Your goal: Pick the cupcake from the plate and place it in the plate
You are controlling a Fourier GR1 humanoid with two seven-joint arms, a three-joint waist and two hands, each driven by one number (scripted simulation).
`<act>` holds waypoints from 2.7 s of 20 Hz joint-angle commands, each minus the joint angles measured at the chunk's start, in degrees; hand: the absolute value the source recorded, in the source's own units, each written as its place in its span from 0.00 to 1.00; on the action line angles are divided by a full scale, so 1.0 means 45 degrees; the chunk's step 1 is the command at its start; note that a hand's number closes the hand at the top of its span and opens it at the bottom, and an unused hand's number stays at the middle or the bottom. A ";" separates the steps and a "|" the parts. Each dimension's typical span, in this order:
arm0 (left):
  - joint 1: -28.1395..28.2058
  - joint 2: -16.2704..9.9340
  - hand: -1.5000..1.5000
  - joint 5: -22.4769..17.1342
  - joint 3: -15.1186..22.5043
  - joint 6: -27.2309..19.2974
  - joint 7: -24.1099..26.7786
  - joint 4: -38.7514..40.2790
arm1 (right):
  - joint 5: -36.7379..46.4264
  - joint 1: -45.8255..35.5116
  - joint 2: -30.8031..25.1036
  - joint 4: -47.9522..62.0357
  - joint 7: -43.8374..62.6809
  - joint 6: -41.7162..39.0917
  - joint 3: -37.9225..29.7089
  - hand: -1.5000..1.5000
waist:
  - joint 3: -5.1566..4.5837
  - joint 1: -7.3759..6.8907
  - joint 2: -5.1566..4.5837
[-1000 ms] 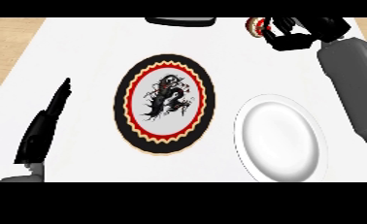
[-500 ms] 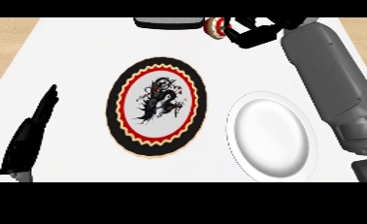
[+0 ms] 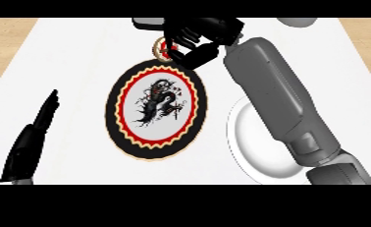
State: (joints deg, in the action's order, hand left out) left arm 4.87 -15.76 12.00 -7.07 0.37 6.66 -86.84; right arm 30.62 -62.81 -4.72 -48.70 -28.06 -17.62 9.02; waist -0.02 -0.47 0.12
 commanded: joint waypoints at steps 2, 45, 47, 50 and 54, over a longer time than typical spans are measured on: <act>0.0330 -0.0084 0.50 0.0086 0.0006 0.0138 -0.0251 -0.0643 | 0.0387 -0.0440 0.1008 0.0404 0.1592 -0.0020 0.1144 1.00 | 0.0003 -0.0188 -0.0024; -0.0153 0.0220 0.50 0.0346 -0.0034 0.0426 0.0496 -0.0051 | -1.0538 -0.0791 -0.1619 0.7079 -0.0955 0.0154 0.0746 0.00 | 0.0024 -0.0821 -0.0344; -0.0456 0.0291 0.50 0.0428 0.0198 0.0531 0.0039 -0.0185 | -1.0073 -0.0506 -0.2084 0.7525 -0.1979 -0.0299 0.0981 0.00 | 0.0029 -0.0844 -0.0395; -0.0598 0.0435 0.50 0.0411 0.0236 0.0448 0.0137 -0.0162 | -0.9811 -0.0882 -0.2734 0.8048 -0.2443 -0.0763 0.0996 0.00 | 0.0033 -0.0997 -0.0485; -0.0927 0.0349 0.50 0.0376 0.0327 0.0671 -0.0172 -0.0234 | -0.9704 -0.0970 -0.3090 0.8674 -0.3005 -0.1229 0.0897 0.00 | 0.0047 -0.1144 -0.0585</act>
State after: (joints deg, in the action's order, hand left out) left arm 1.64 -14.21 13.50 -6.28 2.84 7.21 -87.31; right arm -13.59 -66.53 -16.49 -12.43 -38.59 -20.78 13.61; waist 0.13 -5.04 -2.14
